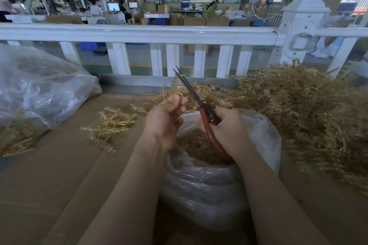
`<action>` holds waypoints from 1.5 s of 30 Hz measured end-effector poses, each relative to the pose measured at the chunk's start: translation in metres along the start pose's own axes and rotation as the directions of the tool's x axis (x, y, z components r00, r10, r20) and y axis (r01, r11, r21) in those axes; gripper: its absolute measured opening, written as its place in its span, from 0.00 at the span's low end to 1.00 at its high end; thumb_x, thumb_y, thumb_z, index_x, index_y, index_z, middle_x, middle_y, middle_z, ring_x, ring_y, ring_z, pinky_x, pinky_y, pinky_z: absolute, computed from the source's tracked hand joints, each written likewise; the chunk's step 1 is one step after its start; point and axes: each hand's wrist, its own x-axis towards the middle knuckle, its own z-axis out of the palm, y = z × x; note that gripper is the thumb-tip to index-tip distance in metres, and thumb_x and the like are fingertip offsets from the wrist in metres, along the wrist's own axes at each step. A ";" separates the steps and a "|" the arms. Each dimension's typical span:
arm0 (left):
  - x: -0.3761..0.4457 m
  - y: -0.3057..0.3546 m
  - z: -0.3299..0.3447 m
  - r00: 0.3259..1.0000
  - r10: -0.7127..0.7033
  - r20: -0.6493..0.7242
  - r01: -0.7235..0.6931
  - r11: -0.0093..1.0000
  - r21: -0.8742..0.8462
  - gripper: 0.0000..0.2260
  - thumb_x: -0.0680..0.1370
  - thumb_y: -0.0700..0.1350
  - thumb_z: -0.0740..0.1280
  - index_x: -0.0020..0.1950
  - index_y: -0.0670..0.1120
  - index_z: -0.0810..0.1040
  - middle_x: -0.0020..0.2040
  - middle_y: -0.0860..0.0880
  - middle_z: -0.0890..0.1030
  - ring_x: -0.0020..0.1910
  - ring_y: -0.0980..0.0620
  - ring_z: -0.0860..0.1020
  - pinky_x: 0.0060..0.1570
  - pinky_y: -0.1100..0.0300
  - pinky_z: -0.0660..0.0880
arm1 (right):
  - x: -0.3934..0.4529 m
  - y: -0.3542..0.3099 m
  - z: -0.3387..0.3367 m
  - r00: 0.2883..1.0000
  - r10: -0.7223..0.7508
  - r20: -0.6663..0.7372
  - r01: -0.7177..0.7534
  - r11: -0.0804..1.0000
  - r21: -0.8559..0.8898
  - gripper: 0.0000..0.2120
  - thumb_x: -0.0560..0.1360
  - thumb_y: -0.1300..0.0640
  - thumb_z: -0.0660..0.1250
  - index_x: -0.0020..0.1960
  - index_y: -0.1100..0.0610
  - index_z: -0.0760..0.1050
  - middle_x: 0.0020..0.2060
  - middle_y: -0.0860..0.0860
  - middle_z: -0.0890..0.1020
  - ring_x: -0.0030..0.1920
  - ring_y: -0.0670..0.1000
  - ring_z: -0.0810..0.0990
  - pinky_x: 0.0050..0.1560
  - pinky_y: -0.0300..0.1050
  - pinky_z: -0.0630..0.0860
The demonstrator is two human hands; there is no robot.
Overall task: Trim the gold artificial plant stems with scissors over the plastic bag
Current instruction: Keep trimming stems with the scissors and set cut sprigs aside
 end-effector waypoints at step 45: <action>-0.006 -0.004 0.008 0.993 0.110 0.052 -0.122 0.915 0.385 0.09 0.76 0.45 0.72 0.35 0.52 0.84 0.39 0.53 0.84 0.37 0.59 0.77 0.43 0.58 0.68 | 0.000 0.003 0.002 0.988 -0.071 -0.134 0.100 0.970 0.221 0.07 0.74 0.49 0.76 0.41 0.43 0.79 0.33 0.34 0.81 0.35 0.35 0.79 0.35 0.27 0.72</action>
